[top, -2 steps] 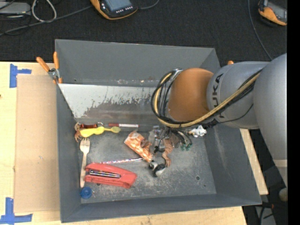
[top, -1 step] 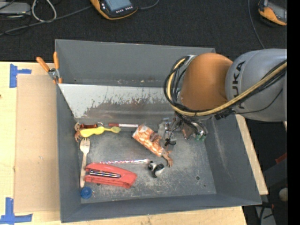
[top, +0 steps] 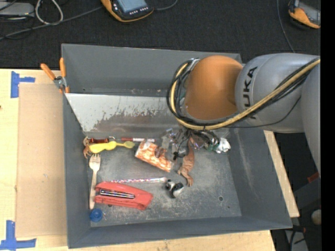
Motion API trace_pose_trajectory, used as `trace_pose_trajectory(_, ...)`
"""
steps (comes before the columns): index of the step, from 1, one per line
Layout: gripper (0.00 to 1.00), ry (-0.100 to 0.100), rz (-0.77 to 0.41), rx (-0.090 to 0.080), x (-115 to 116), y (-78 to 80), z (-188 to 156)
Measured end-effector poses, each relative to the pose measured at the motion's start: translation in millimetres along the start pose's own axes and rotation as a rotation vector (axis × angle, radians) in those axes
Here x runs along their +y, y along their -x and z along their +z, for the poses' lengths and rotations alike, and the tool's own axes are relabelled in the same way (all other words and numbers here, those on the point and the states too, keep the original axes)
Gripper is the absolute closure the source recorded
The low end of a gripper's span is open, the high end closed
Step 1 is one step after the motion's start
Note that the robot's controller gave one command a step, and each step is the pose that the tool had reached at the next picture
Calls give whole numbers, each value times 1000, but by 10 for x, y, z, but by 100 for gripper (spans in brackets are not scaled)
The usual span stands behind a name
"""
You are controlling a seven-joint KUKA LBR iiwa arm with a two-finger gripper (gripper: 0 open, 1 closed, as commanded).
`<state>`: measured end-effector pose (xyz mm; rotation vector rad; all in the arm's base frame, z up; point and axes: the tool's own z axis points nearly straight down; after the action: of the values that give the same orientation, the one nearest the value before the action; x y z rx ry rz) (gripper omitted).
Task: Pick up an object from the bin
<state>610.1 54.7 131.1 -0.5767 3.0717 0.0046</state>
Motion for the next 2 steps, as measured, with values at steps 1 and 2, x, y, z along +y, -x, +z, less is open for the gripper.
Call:
trace_pose_trajectory(1, 100, 5, -151, 11, -193, -56, 463)
trace_pose_trajectory(2, 100, 7, -105, 13, -82, -66, -187)
